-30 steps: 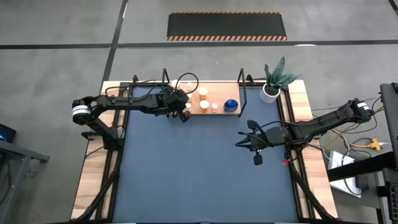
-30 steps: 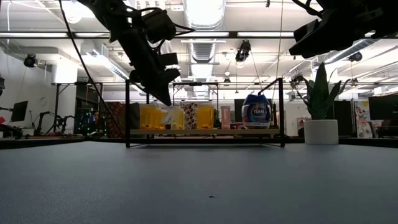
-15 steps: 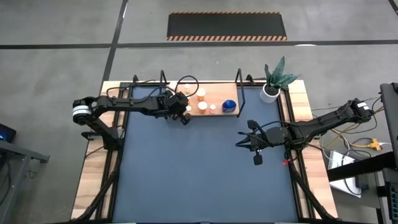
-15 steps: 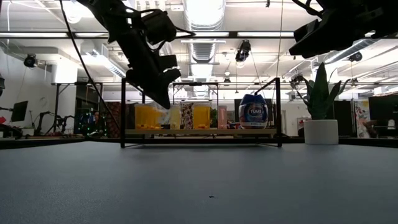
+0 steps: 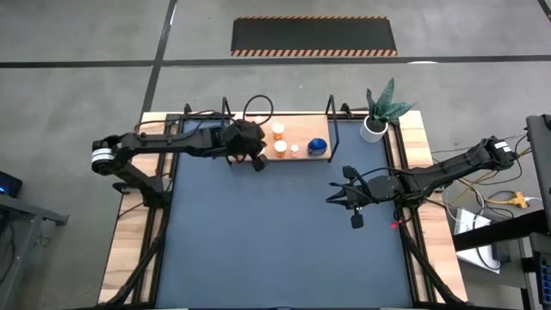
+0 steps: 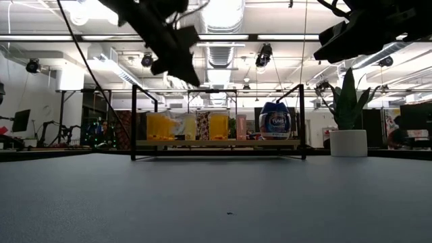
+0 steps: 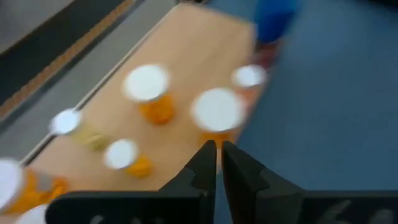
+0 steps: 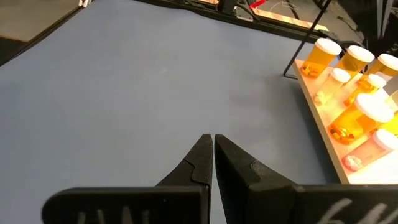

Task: Pick and place medicine bottles onto shelf by color
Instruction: Adjust the pill bottles on the shelf, then return to Home Position

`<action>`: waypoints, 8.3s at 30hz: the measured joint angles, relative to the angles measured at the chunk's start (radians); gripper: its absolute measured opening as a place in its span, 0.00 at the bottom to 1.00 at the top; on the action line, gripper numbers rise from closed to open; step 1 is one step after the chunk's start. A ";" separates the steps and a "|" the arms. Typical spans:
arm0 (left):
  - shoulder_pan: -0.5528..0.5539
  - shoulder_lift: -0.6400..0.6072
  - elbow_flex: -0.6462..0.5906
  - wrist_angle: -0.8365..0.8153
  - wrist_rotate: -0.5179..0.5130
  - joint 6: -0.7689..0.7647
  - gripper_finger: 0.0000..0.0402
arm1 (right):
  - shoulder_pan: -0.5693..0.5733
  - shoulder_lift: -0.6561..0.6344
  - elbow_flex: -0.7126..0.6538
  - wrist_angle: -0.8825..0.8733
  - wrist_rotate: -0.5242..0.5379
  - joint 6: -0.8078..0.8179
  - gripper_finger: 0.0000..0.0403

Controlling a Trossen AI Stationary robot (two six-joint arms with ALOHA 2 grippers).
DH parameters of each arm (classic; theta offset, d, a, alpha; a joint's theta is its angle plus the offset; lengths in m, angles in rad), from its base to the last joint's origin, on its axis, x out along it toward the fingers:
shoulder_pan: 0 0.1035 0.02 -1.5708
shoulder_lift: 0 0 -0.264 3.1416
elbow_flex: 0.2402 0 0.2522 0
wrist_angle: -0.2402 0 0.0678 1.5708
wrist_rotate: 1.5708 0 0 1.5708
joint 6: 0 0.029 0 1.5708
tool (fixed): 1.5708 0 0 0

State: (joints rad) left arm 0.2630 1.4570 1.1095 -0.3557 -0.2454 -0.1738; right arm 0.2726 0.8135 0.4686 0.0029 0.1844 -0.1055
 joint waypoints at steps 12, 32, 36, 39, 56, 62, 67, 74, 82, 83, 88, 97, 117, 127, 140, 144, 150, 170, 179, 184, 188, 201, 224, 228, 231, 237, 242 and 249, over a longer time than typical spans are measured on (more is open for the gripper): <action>-0.236 -0.143 -0.035 -0.243 0.053 -0.027 0.02 | 0.000 0.000 -0.014 -0.005 0.000 0.041 0.02; -0.250 -0.201 -0.102 -0.285 0.016 0.360 0.02 | -0.232 0.258 0.343 -0.132 -0.075 -0.068 0.02; -0.234 -0.237 -0.103 -0.280 0.009 0.396 0.02 | -0.315 0.372 0.490 -0.209 -0.118 -0.087 0.02; -0.236 -0.274 -0.117 -0.243 0.009 0.421 0.02 | -0.361 0.467 0.607 -0.268 -0.145 -0.101 0.02; -0.229 -0.691 -0.572 0.391 0.004 0.813 0.02 | -0.447 0.999 1.184 -0.579 -0.160 -0.195 0.02; -0.229 -0.781 -0.618 0.397 0.004 0.817 0.02 | -0.470 1.121 1.271 -0.620 -0.144 -0.209 0.02; -0.229 -0.808 -0.629 0.403 0.004 0.835 0.02 | -0.484 1.176 1.294 -0.635 -0.031 -0.233 0.02; -0.228 -0.797 -0.629 0.401 0.005 0.836 0.02 | -0.493 1.199 1.292 -0.630 -0.026 -0.246 0.02; -0.228 -0.788 -0.629 0.401 0.005 0.844 0.02 | -0.494 1.199 1.292 -0.581 -0.026 -0.251 0.02; -0.228 -0.790 -0.629 0.401 0.005 0.844 0.02 | -0.494 1.199 1.292 -0.577 -0.026 -0.253 0.02; -0.228 -0.790 -0.629 0.401 0.005 0.844 0.02 | -0.494 1.199 1.292 -0.579 -0.026 -0.252 0.02; -0.228 -0.788 -0.629 0.401 0.005 0.844 0.02 | -0.493 1.199 1.291 -0.597 -0.027 -0.234 0.02; -0.228 -0.788 -0.628 0.402 0.005 0.844 0.02 | -0.493 1.199 1.290 -0.578 -0.031 -0.191 0.02; -0.229 -0.788 -0.628 0.401 0.005 0.843 0.02 | -0.493 1.199 1.251 -0.550 -0.030 -0.193 0.02; -0.229 -0.788 -0.628 0.401 0.005 0.844 0.02 | -0.493 1.200 1.224 -0.476 -0.029 -0.210 0.02; -0.229 -0.788 -0.628 0.401 0.005 0.843 0.02 | -0.489 1.196 1.224 -0.483 -0.026 -0.234 0.02; -0.229 -0.784 -0.628 0.407 0.005 0.842 0.02 | -0.461 1.113 1.218 -0.562 -0.026 -0.230 0.02; -0.251 -0.484 -0.617 0.795 0.236 0.373 0.02 | -0.238 0.545 0.482 -0.041 -0.042 -0.230 0.02; -0.264 -0.611 -0.520 0.389 0.246 0.282 0.02 | -0.232 0.301 0.194 0.142 -0.062 -0.190 0.02; -0.263 -0.783 -0.555 0.288 0.235 0.289 0.02 | -0.231 0.195 0.084 0.259 -0.100 -0.214 0.02; -0.263 -0.886 -0.630 0.319 0.235 0.289 0.02 | -0.235 0.133 -0.013 0.351 -0.133 -0.219 0.02; -0.263 -1.024 -0.895 0.513 0.191 0.320 0.02 | -0.236 -0.013 -0.274 0.636 -0.185 -0.212 0.02; -0.263 -1.390 -1.077 0.532 0.106 0.469 0.02 | -0.242 -0.689 -0.457 0.796 -0.182 -0.476 0.02; -0.263 -1.345 -1.101 0.510 0.109 0.470 0.02 | -0.242 -0.756 -0.457 0.787 0.075 -0.441 0.02; -0.263 -1.307 -1.101 0.488 0.109 0.470 0.02 | -0.243 -0.778 -0.457 0.782 0.257 -0.445 0.02; -0.263 -1.231 -1.101 0.478 0.109 0.470 0.02 | -0.243 -0.784 -0.458 0.780 0.454 -0.446 0.02; -0.263 -1.182 -1.102 0.479 0.109 0.470 0.02 | -0.243 -0.780 -0.458 0.744 0.472 -0.487 0.02; -0.263 -1.130 -1.103 0.479 0.109 0.469 0.02 | -0.296 -0.813 -0.458 0.144 0.359 -0.154 0.02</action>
State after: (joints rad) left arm 0.0002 0.3274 0.0067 0.1234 -0.1364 0.2955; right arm -0.0236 0.0007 0.0105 0.1468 0.5431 -0.2592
